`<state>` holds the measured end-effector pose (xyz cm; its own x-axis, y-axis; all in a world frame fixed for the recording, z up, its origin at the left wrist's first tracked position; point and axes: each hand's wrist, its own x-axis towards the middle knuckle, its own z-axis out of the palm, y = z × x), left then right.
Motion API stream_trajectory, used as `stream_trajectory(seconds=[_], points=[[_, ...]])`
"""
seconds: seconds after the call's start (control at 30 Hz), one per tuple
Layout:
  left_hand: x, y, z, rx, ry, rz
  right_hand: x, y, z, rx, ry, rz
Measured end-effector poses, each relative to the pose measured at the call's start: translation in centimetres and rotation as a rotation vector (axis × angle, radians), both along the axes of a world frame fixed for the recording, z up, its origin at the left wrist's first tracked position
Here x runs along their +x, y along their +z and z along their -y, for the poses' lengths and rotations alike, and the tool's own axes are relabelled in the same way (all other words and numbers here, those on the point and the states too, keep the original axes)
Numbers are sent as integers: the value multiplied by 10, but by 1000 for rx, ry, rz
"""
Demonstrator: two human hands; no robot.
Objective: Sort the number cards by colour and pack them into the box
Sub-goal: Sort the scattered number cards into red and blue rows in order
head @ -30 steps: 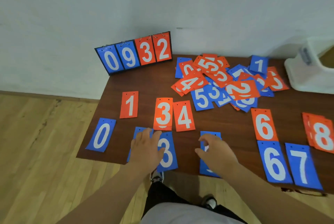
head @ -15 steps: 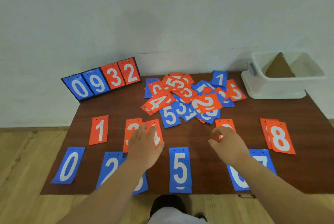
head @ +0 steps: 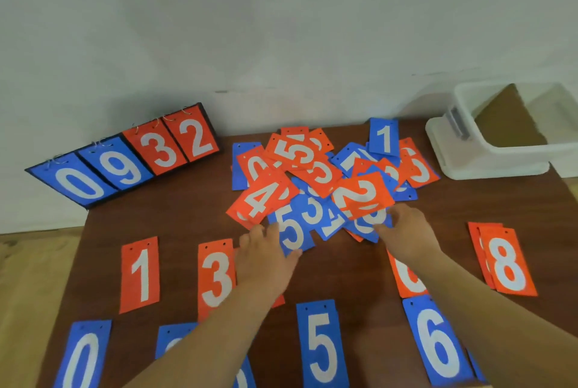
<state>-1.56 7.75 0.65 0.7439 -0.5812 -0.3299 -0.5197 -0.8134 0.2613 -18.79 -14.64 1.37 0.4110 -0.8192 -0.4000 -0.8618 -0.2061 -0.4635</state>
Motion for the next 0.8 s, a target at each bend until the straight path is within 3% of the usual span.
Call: stream_trajectory(seconds=[0.3,0.4,0.53,0.8], points=[[-9,-39,52,222,105,-65,60,-41,47,-46,-182,-124],[-8,-40,52,180,183,-76,63,-50,52,-55,-218,-136],[-5,-38,57,102,278,-152,58,-46,62,3,-289,16],[5,-38,64,31,348,-226,28,-29,71,-73,-343,132]])
